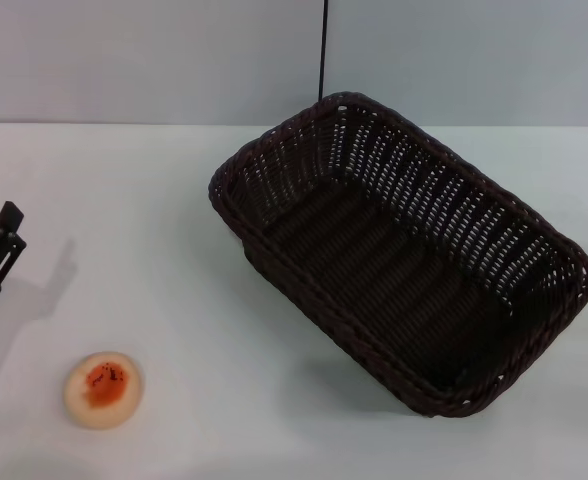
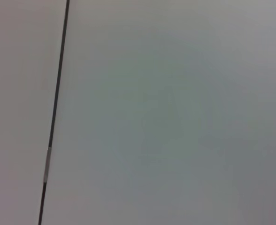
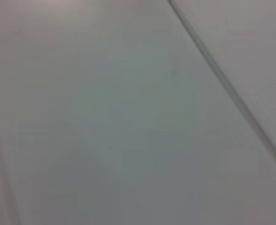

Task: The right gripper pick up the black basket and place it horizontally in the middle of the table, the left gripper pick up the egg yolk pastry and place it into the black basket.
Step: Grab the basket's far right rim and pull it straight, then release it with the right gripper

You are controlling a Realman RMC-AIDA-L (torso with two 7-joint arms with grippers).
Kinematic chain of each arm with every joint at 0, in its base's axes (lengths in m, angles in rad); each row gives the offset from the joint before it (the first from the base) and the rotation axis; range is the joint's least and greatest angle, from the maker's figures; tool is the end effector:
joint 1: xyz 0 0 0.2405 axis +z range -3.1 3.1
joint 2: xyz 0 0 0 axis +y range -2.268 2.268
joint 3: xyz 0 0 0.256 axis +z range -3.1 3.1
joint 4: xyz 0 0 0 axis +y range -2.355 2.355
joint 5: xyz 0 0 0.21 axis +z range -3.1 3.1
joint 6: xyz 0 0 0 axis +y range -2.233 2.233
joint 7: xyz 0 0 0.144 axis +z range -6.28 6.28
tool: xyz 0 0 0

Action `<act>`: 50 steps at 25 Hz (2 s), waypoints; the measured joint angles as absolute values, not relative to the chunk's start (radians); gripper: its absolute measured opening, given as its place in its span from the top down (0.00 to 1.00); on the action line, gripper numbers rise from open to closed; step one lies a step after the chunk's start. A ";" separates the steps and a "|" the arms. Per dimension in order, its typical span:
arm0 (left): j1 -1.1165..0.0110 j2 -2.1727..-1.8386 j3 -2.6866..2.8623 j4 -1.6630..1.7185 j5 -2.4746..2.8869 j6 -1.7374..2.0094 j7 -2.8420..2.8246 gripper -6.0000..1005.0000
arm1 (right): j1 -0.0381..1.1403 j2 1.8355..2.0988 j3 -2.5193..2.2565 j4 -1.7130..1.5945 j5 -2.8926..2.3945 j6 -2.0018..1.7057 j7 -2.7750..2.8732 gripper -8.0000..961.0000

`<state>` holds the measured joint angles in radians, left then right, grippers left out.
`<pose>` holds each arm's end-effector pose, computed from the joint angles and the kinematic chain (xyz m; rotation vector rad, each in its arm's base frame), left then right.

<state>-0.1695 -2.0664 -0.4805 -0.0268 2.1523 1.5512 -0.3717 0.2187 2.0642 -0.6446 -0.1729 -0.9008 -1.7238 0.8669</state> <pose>-0.3708 0.2114 0.0014 -1.6326 -0.5756 -0.8290 0.3445 0.2414 0.0637 -1.4881 0.5926 1.3288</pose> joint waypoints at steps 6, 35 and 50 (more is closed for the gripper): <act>-0.143 -2.068 -0.488 -0.029 2.148 1.572 -0.372 0.17 | 0.150 2.030 -0.624 -0.541 -1.163 -1.701 1.295 0.29; -0.131 -2.069 -0.478 -0.038 2.155 1.590 -0.372 0.17 | 0.577 1.891 -0.578 -1.372 -2.304 -1.899 2.460 0.29; -0.126 -2.069 -0.453 -0.061 2.157 1.560 -0.376 0.17 | 0.808 1.985 -0.776 -1.034 -2.546 -1.648 2.448 0.29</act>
